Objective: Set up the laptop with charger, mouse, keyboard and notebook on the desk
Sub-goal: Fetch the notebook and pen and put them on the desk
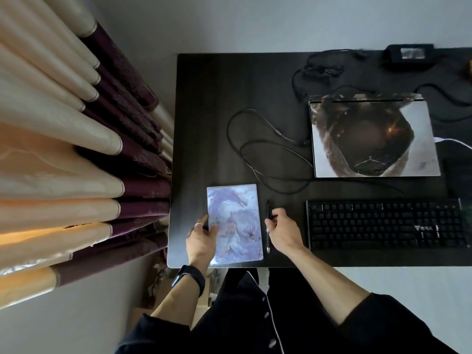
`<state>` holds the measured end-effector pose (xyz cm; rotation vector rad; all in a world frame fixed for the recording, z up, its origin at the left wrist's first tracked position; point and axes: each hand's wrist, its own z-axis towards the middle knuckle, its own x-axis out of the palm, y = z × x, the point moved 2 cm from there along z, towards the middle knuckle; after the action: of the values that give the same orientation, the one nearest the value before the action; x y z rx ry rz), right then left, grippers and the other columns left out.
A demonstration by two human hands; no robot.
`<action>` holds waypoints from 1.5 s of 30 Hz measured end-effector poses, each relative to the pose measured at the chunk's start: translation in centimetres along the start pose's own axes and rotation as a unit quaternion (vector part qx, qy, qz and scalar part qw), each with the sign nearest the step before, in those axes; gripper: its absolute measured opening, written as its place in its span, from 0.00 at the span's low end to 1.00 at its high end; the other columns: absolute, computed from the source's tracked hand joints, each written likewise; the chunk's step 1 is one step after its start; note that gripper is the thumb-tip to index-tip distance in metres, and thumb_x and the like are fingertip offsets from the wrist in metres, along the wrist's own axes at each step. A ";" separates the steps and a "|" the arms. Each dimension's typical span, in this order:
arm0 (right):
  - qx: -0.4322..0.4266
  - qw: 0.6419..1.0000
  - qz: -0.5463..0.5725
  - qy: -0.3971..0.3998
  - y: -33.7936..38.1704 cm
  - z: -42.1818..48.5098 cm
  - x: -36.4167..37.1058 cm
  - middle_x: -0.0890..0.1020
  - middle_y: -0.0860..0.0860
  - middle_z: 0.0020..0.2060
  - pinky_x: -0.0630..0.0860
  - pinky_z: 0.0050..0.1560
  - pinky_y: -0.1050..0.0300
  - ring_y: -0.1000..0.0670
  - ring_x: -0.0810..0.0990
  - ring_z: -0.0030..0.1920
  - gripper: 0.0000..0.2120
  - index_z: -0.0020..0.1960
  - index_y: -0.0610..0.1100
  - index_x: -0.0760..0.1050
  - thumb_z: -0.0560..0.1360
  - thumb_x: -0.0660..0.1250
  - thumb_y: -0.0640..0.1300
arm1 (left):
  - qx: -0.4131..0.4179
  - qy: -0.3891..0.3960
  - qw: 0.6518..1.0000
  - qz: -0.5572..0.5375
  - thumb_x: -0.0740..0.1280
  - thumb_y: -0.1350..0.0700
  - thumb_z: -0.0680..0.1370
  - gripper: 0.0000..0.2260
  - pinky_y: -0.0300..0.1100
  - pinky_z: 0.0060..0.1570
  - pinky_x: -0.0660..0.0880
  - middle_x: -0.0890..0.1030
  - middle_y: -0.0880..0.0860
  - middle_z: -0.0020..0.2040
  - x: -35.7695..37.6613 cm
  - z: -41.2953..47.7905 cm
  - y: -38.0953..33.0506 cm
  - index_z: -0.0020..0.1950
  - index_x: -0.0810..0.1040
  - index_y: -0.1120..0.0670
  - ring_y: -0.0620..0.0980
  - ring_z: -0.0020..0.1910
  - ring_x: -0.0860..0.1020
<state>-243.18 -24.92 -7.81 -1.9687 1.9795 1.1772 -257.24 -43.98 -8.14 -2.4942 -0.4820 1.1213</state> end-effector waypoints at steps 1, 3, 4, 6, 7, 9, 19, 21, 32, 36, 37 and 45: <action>-0.001 1.000 0.006 -0.001 -0.1 -0.1 0.1 0.82 0.49 0.52 0.78 0.52 0.50 0.44 0.82 0.51 0.14 0.64 0.47 0.69 0.81 0.63 0.51 | -0.001 -0.003 1.000 0.000 0.67 0.46 0.79 0.21 0.45 0.51 0.75 0.82 0.53 0.50 0.1 0.0 0.1 0.71 0.73 0.47 0.56 0.52 0.79; -0.004 1.000 0.020 -0.020 -0.2 -0.1 0.2 0.82 0.49 0.52 0.75 0.51 0.54 0.46 0.81 0.51 0.13 0.62 0.46 0.72 0.80 0.66 0.49 | 0.003 -0.003 1.000 0.019 0.66 0.45 0.79 0.23 0.46 0.53 0.75 0.81 0.54 0.50 0.0 0.3 0.2 0.73 0.71 0.47 0.57 0.52 0.79; -0.008 0.999 0.026 -0.035 -0.4 -0.1 0.2 0.81 0.49 0.52 0.74 0.51 0.55 0.47 0.80 0.51 0.12 0.60 0.45 0.74 0.79 0.67 0.49 | 0.007 0.001 0.999 0.032 0.65 0.45 0.80 0.23 0.45 0.52 0.75 0.80 0.55 0.50 -0.1 0.5 0.2 0.74 0.70 0.46 0.56 0.50 0.78; -0.014 0.998 0.033 -0.053 -0.7 -0.1 0.3 0.80 0.50 0.50 0.72 0.50 0.55 0.47 0.80 0.52 0.11 0.58 0.45 0.75 0.78 0.69 0.48 | 0.014 0.011 0.998 0.054 0.64 0.46 0.80 0.24 0.42 0.47 0.72 0.79 0.55 0.50 -0.4 0.9 0.0 0.76 0.67 0.47 0.52 0.44 0.76; -0.013 0.998 0.038 -0.055 -0.8 0.0 0.3 0.80 0.51 0.49 0.71 0.49 0.56 0.47 0.80 0.52 0.11 0.58 0.45 0.76 0.78 0.69 0.48 | 0.017 0.014 0.998 0.065 0.64 0.46 0.81 0.24 0.40 0.46 0.70 0.78 0.55 0.50 -0.4 1.1 -0.1 0.76 0.66 0.47 0.49 0.41 0.75; -0.017 0.997 0.052 -0.057 -0.9 0.0 0.2 0.81 0.52 0.46 0.72 0.49 0.56 0.48 0.80 0.50 0.12 0.59 0.45 0.75 0.78 0.69 0.47 | 0.022 0.016 0.997 0.076 0.64 0.46 0.81 0.24 0.38 0.44 0.69 0.78 0.55 0.51 -0.4 1.2 -0.4 0.77 0.66 0.47 0.47 0.39 0.74; -0.037 0.995 0.073 -0.065 -0.8 0.4 0.6 0.82 0.50 0.49 0.72 0.48 0.59 0.50 0.79 0.47 0.13 0.62 0.47 0.77 0.78 0.70 0.47 | -0.009 0.019 0.988 0.152 0.59 0.43 0.82 0.25 0.46 0.50 0.75 0.71 0.60 0.67 0.0 0.1 -1.0 0.78 0.58 0.39 0.53 0.40 0.74; -0.035 0.994 0.079 -0.068 -0.9 0.2 0.6 0.82 0.51 0.48 0.71 0.46 0.59 0.51 0.79 0.46 0.13 0.62 0.48 0.76 0.78 0.69 0.48 | -0.014 0.021 0.988 0.151 0.58 0.43 0.82 0.24 0.46 0.50 0.75 0.69 0.60 0.69 0.0 0.0 -1.1 0.78 0.58 0.39 0.53 0.39 0.75; -0.028 0.994 0.076 -0.073 -1.3 -0.6 0.9 0.82 0.54 0.44 0.70 0.46 0.58 0.53 0.78 0.43 0.15 0.62 0.47 0.75 0.79 0.68 0.52 | -0.007 0.014 0.991 0.135 0.58 0.44 0.83 0.24 0.43 0.47 0.72 0.70 0.59 0.66 -0.2 -0.3 -1.3 0.79 0.57 0.40 0.45 0.34 0.72; -0.030 0.995 0.067 -0.067 -1.3 -0.8 1.0 0.81 0.55 0.43 0.69 0.46 0.58 0.53 0.77 0.44 0.15 0.62 0.47 0.74 0.78 0.68 0.51 | -0.010 0.013 0.991 0.129 0.58 0.46 0.83 0.24 0.45 0.50 0.74 0.70 0.59 0.66 0.0 -0.5 -1.3 0.79 0.58 0.41 0.49 0.36 0.74; -0.031 0.995 0.068 -0.064 -1.3 -0.9 0.8 0.81 0.55 0.43 0.70 0.47 0.58 0.53 0.77 0.44 0.15 0.62 0.48 0.74 0.78 0.68 0.51 | -0.011 0.014 0.991 0.131 0.58 0.46 0.83 0.24 0.45 0.51 0.74 0.69 0.59 0.66 0.0 -0.5 -1.3 0.79 0.57 0.41 0.51 0.37 0.75; -0.074 0.988 0.123 -0.055 -3.6 -2.9 -3.7 0.83 0.56 0.44 0.73 0.48 0.65 0.58 0.81 0.44 0.12 0.62 0.50 0.76 0.79 0.67 0.48 | -0.049 -0.004 0.991 0.128 0.58 0.55 0.80 0.29 0.54 0.67 0.69 0.64 0.58 0.69 1.6 -2.7 -2.7 0.80 0.53 0.47 0.61 0.65 0.69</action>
<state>-238.19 -23.09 -5.24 -1.7125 2.1820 1.4939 -254.60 -41.45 -6.28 -2.6969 -0.2279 1.2264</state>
